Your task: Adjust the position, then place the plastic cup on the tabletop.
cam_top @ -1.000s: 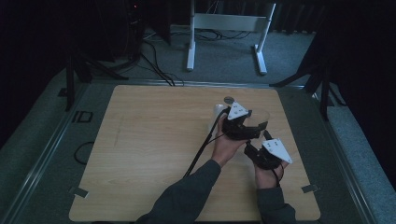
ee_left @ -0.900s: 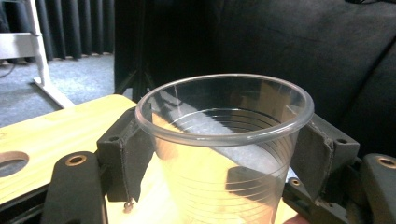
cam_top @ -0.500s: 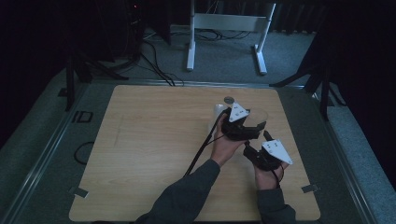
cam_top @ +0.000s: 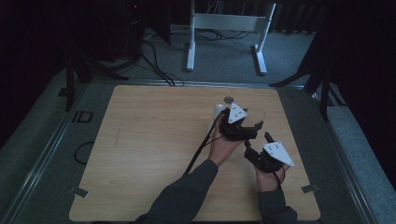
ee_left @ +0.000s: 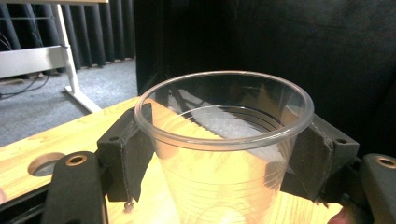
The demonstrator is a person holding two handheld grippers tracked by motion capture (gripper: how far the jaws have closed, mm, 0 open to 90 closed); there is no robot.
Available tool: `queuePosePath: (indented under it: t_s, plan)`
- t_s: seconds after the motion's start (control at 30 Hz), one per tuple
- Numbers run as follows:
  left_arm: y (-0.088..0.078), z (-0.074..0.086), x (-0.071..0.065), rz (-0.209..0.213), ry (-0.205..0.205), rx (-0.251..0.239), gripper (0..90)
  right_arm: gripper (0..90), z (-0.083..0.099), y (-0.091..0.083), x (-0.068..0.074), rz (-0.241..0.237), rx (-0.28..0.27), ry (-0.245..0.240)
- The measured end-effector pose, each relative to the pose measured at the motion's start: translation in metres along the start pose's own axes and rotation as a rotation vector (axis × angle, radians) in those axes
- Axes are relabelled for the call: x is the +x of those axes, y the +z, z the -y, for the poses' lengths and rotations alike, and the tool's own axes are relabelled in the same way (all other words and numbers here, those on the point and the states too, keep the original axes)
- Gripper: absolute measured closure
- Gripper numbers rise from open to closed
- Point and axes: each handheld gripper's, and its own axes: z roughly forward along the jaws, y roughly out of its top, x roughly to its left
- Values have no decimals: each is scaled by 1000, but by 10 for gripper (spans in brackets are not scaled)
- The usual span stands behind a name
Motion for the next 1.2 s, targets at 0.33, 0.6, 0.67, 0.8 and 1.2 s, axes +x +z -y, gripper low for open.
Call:
queuePosePath:
  t_s: [0.33,0.6,0.67,0.8,1.2]
  plan:
    - [-3,7,2,-30,34,7,275,246,2,-1,-1,5,-1,2]
    - [-8,12,3,-43,52,2,278,246,3,-3,-6,21,-6,15]
    - [-11,13,2,-47,58,-2,278,246,3,-4,-7,23,-6,18]
    - [-16,14,0,-48,78,-12,278,246,3,-4,-8,28,-8,18]
    - [-27,20,-1,-36,87,-31,279,247,4,-3,-12,44,-9,28]
